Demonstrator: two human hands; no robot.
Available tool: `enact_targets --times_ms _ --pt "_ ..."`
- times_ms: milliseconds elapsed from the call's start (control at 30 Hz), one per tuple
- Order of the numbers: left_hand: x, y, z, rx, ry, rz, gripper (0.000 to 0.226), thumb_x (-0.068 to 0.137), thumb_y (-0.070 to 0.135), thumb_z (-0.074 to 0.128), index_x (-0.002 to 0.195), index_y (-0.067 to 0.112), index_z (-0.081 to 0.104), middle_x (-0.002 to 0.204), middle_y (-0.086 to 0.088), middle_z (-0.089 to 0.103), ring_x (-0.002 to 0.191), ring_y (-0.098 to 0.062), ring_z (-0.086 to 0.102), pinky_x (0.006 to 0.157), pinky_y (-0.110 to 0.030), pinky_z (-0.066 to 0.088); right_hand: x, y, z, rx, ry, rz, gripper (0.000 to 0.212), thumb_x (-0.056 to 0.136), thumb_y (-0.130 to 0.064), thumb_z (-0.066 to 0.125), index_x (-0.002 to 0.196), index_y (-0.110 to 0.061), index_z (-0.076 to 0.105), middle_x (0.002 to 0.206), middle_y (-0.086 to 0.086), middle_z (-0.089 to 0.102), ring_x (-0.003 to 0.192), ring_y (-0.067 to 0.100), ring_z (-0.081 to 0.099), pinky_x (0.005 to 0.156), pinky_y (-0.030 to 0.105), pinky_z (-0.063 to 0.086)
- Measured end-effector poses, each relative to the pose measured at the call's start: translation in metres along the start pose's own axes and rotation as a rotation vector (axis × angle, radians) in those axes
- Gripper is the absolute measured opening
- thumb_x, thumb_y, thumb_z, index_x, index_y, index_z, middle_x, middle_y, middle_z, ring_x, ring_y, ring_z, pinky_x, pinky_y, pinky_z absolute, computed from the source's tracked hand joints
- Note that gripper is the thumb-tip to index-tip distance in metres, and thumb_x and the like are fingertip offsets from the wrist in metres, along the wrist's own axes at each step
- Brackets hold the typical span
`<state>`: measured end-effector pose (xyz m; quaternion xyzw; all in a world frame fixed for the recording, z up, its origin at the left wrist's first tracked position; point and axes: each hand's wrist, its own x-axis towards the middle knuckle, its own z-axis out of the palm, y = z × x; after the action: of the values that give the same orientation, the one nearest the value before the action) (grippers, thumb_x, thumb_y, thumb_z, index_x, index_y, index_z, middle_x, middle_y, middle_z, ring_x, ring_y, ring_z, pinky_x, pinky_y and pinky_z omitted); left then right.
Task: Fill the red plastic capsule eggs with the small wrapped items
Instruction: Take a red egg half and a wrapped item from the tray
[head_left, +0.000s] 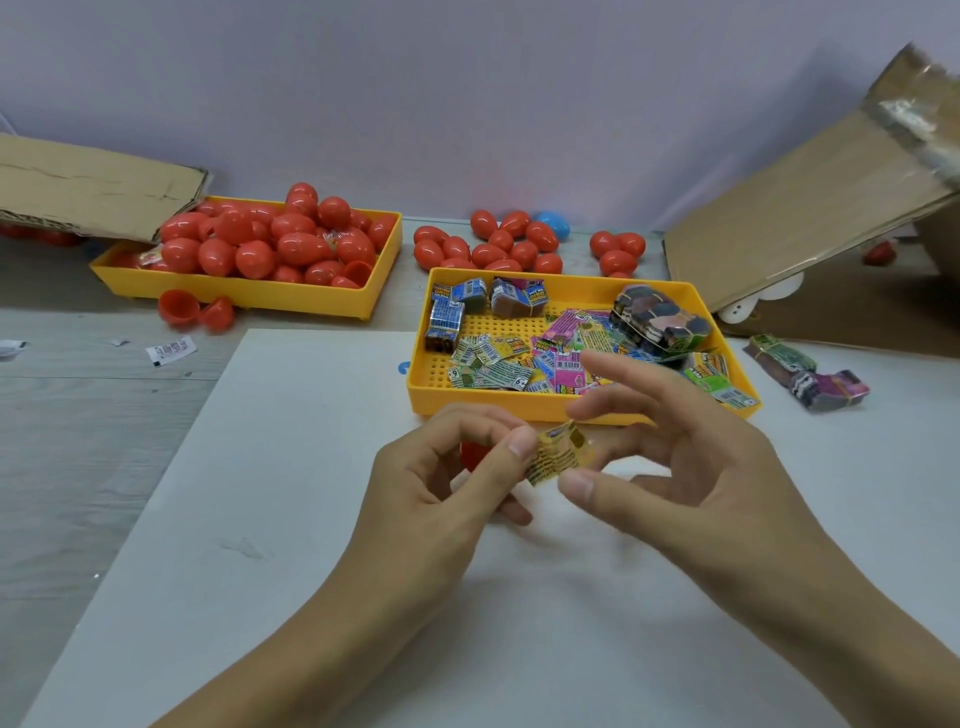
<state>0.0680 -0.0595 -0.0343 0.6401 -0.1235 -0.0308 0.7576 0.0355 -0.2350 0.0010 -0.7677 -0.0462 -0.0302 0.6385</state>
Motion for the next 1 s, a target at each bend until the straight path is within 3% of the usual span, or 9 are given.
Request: enact_targets --times_ms 100,367,533,700,867,1000 --pt "0.0004 -0.0004 0.0 -0.014 0.002 0.01 0.022 0.077 0.038 0.07 0.071 0.017 0.072 0.094 -0.001 0.067 0.069 -0.021 0.065 0.061 -0.028 0.055 -0.0011 -0.0019 0.0 -0.058 -0.055 -0.053 0.048 0.069 -0.031 0.083 0.114 -0.039 0.07 0.105 -0.007 0.071 0.089 0.015 0.068 0.061 0.025 0.054" --pt "0.0012 -0.0019 -0.0005 -0.056 0.008 -0.022 0.028 0.08 0.039 0.07 0.076 0.012 0.072 0.09 -0.002 0.067 0.072 -0.015 0.063 0.061 -0.028 0.055 0.0017 0.0006 0.0 0.049 -0.007 0.084 0.031 0.069 -0.025 0.079 0.099 -0.029 0.077 0.088 0.0 0.075 0.075 0.014 0.068 0.054 0.021 0.048" --pt "-0.0002 -0.0003 0.0004 -0.031 -0.011 0.009 0.028 0.08 0.039 0.068 0.077 0.012 0.072 0.095 0.001 0.067 0.073 -0.014 0.062 0.061 -0.027 0.055 0.004 -0.0022 0.0004 0.261 -0.008 0.291 0.027 0.064 -0.017 0.086 0.09 -0.016 0.079 0.079 0.005 0.072 0.067 0.014 0.066 0.046 0.021 0.045" --pt "-0.0046 0.0016 0.004 0.068 -0.044 0.129 0.017 0.083 0.034 0.066 0.077 0.018 0.071 0.097 0.005 0.065 0.073 -0.02 0.064 0.065 -0.024 0.055 0.0019 -0.0037 0.0022 0.328 -0.041 0.456 0.025 0.061 -0.033 0.073 0.076 -0.014 0.077 0.079 0.014 0.072 0.055 0.018 0.065 0.035 0.023 0.041" --pt "-0.0056 0.0002 0.0055 0.129 -0.035 0.198 0.015 0.085 0.03 0.066 0.079 0.017 0.069 0.098 0.004 0.064 0.075 -0.015 0.063 0.065 -0.025 0.055 0.0017 -0.0064 -0.0022 0.433 -0.096 0.461 0.033 0.062 -0.029 0.074 0.085 -0.005 0.076 0.077 0.013 0.07 0.058 0.015 0.064 0.035 0.021 0.04" --pt "-0.0052 -0.0008 0.005 0.139 -0.036 0.203 0.019 0.087 0.03 0.064 0.082 0.012 0.07 0.098 0.0 0.063 0.078 -0.016 0.063 0.064 -0.026 0.056 0.0013 -0.0033 -0.0003 0.29 -0.037 0.31 0.02 0.064 -0.015 0.082 0.083 -0.01 0.078 0.076 0.005 0.068 0.066 0.008 0.059 0.042 0.021 0.04"
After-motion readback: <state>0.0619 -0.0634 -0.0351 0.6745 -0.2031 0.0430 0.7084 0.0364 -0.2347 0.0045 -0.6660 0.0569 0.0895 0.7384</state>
